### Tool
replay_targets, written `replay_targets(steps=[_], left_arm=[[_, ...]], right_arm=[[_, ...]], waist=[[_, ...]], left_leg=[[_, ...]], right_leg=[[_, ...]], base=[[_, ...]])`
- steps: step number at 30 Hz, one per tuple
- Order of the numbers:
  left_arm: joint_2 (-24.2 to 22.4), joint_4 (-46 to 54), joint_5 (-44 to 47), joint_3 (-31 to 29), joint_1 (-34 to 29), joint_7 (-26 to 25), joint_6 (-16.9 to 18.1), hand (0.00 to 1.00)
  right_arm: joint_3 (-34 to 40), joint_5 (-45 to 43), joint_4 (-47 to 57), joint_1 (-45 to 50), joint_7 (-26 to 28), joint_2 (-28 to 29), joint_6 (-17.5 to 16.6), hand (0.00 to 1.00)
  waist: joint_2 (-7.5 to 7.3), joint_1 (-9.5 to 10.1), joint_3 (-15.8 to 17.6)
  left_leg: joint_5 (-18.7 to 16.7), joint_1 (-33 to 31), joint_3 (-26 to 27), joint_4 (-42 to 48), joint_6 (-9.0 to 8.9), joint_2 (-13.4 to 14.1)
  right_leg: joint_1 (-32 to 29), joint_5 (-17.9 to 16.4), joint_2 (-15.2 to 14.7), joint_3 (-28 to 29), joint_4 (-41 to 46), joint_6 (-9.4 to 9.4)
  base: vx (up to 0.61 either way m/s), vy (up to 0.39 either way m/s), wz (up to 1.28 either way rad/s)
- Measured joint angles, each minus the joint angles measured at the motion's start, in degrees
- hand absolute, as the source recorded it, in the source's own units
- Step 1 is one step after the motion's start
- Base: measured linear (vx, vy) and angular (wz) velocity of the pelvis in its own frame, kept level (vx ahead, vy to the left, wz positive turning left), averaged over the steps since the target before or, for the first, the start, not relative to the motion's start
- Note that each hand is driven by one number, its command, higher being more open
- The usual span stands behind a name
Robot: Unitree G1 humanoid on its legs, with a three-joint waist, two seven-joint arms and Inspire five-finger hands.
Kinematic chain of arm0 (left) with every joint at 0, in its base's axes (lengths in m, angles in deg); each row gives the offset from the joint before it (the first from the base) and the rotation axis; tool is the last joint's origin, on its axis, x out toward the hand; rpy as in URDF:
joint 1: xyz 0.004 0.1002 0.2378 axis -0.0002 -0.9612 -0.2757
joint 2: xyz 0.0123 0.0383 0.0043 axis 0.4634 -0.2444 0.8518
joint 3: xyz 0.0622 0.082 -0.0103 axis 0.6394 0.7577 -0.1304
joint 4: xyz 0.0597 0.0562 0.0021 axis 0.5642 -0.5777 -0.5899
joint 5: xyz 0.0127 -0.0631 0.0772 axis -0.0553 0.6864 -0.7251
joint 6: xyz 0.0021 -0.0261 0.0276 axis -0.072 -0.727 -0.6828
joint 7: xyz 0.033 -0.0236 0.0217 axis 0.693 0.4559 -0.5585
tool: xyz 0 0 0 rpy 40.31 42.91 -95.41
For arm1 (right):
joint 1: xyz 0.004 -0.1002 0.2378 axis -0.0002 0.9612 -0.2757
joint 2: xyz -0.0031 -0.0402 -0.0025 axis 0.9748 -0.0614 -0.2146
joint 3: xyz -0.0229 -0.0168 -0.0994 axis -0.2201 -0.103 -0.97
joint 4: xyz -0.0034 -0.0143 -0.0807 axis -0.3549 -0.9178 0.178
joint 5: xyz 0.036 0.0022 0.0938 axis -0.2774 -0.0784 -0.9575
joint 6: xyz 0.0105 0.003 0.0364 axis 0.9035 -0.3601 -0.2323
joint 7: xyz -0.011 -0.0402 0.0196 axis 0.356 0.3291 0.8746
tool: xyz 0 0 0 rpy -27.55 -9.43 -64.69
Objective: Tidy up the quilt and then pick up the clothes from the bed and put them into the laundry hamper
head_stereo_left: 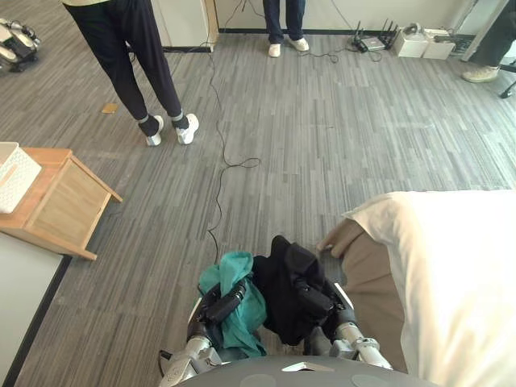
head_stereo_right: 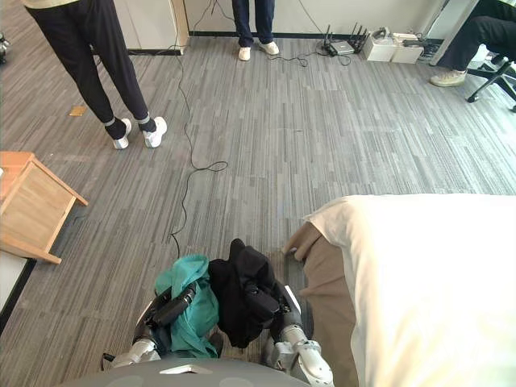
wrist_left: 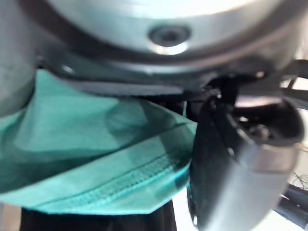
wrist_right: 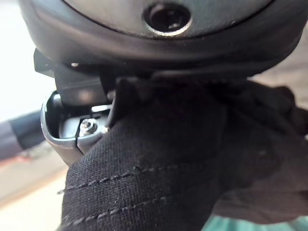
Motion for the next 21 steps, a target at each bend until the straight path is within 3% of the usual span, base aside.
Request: replay_targets(steps=[2,3,10,17,19,21], left_arm=[[0.01,0.0,-0.03,0.84,0.99,0.04,-0.35,0.0],[1.96,-0.01,0.2,4.05,2.38,-0.26,-2.76,0.0],[1.98,-0.36,0.17,4.47,2.8,-0.45,-3.06,0.0],[2.59,-6.69,-0.05,6.05,6.94,-2.51,-7.91,0.0],[2.83,-8.64,-0.05,6.07,8.45,-4.12,-9.19,0.0],[3.09,-10.41,-0.05,5.88,9.91,-6.11,-9.73,0.0]], right_arm=[[0.05,-0.09,0.0,-0.36,-0.6,-0.49,0.02,0.0],[-1.66,-0.66,-0.01,0.64,-1.08,1.12,1.11,0.0],[-0.92,-2.07,-1.09,1.45,-1.08,1.14,1.09,0.0],[2.87,-4.13,-4.65,2.91,-1.39,1.28,1.03,0.0],[3.88,-4.63,-4.67,3.12,-1.67,1.31,0.88,0.0],[4.76,-4.69,-4.63,3.38,-2.44,1.05,0.4,0.0]], waist=[[0.23,-0.34,-0.19],[-2.41,-1.5,-2.16],[-2.32,-1.7,-2.2],[-1.6,-3.74,-3.02],[-1.79,-4.46,-3.35],[-0.44,-4.45,-3.23]], left_leg=[[-0.3,-0.08,0.21,-0.15,-0.43,0.83],[1.4,1.06,5.31,-2.28,0.7,-0.47],[1.43,1.74,5.65,-2.75,0.71,-0.43],[1.99,3.01,6.51,-4.53,0.8,-0.07],[0.69,2.79,6.89,-3.93,0.39,0.33],[-4.97,0.58,8.52,3.11,0.13,1.8]], right_leg=[[1.43,1.04,0.75,-0.9,-2.41,-0.07],[6.36,3.67,-1.65,-5.24,-8.21,2.32],[6.76,3.63,-1.46,-4.93,-8.4,2.27],[6.73,2.69,-0.93,-3.31,-7.89,0.94],[6.53,1.46,-0.37,-2.52,-7.23,0.01],[5.21,-2.08,2.12,1.51,-3.34,-1.69]], base=[[0.07,-0.09,0.02],[0.03,-0.025,0.04],[0.0,0.0,-0.02],[0.0,-0.001,-0.06],[-0.02,-0.018,-0.11],[-0.02,-0.041,-0.28]])
